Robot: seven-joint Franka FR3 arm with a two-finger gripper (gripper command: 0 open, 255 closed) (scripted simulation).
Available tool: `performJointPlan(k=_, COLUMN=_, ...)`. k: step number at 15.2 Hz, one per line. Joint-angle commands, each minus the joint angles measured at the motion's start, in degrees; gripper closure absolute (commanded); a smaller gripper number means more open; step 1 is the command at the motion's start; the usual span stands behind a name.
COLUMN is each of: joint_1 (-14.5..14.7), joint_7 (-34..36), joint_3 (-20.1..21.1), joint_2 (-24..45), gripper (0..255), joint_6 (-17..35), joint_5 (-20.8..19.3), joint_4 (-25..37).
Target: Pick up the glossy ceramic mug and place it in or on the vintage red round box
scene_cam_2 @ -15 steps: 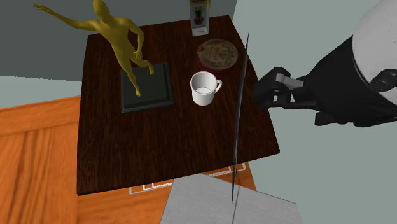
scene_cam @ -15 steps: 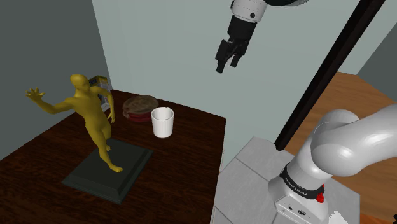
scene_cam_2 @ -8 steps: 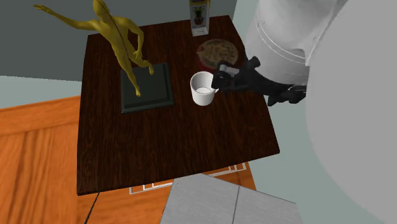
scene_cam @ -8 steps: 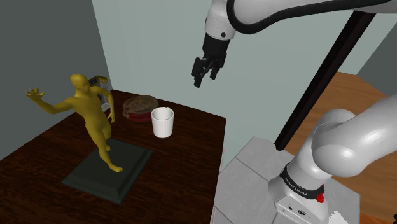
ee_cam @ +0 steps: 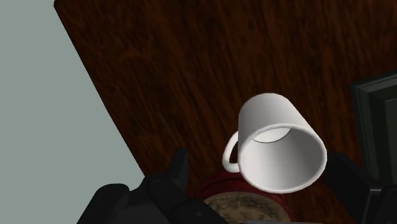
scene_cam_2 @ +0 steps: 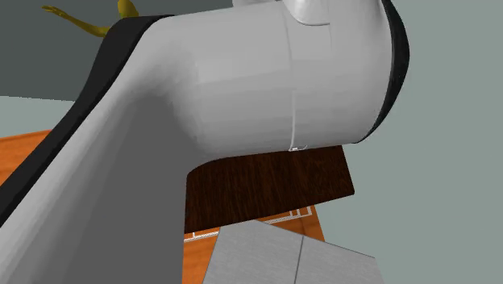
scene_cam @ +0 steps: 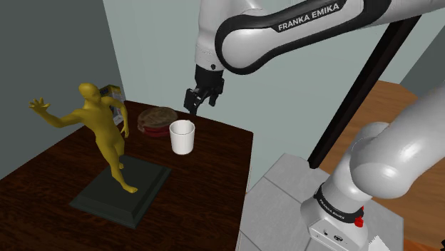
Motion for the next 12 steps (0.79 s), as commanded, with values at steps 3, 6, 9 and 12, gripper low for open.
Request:
performJointPlan(k=3, joint_1=0.42, joint_7=5.07, joint_3=3.36, joint_2=7.55, gripper=0, joint_6=4.02, joint_5=-3.72, joint_4=3.05)
performJointPlan(k=6, joint_1=1.0, joint_7=9.37, joint_3=5.27, joint_2=13.89, gripper=0, joint_6=6.29, joint_5=-7.84, joint_4=6.27)
performJointPlan(k=9, joint_1=1.77, joint_7=12.5, joint_3=5.92, joint_2=18.59, gripper=0, joint_6=7.99, joint_5=-11.24, joint_4=8.46)
performJointPlan(k=12, joint_1=1.81, joint_7=13.37, joint_3=5.66, joint_2=20.25, gripper=0, joint_6=9.95, joint_5=-12.52, joint_4=7.94)
